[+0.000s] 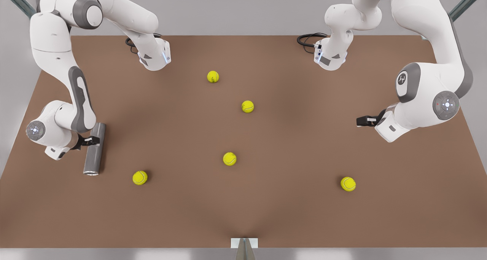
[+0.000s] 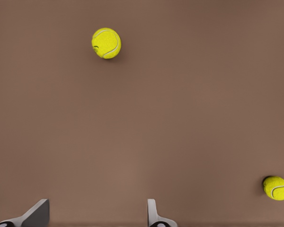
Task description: Put the tennis tube upright
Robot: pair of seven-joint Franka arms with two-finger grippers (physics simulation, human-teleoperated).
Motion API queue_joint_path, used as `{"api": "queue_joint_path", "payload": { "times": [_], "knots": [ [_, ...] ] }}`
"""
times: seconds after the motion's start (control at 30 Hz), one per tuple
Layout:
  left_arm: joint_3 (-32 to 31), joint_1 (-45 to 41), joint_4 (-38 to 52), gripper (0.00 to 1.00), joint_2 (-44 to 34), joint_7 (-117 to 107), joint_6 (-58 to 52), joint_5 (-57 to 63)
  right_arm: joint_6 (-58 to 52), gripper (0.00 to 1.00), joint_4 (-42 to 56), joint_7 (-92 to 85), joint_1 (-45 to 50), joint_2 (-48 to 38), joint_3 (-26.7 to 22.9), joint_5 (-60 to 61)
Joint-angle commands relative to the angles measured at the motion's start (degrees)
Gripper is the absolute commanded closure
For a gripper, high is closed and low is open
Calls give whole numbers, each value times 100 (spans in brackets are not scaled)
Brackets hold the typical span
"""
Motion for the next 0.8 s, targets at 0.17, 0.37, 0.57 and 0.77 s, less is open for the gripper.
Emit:
{"api": "queue_joint_path", "payload": {
  "times": [0.17,0.37,0.57,0.77],
  "knots": [
    [0,-5,2,0,25,-13,-3,0,786,0,21,-1423,-147,434,0,13],
    [0,-13,2,0,51,-31,-12,0,910,0,3,-1423,-191,558,9,4],
    [0,-13,2,0,60,-31,-47,9,997,0,12,-1431,-173,672,18,-5],
    [0,-13,2,0,69,-31,-47,9,1068,25,30,-1431,-191,751,18,-5]
  ]
}}
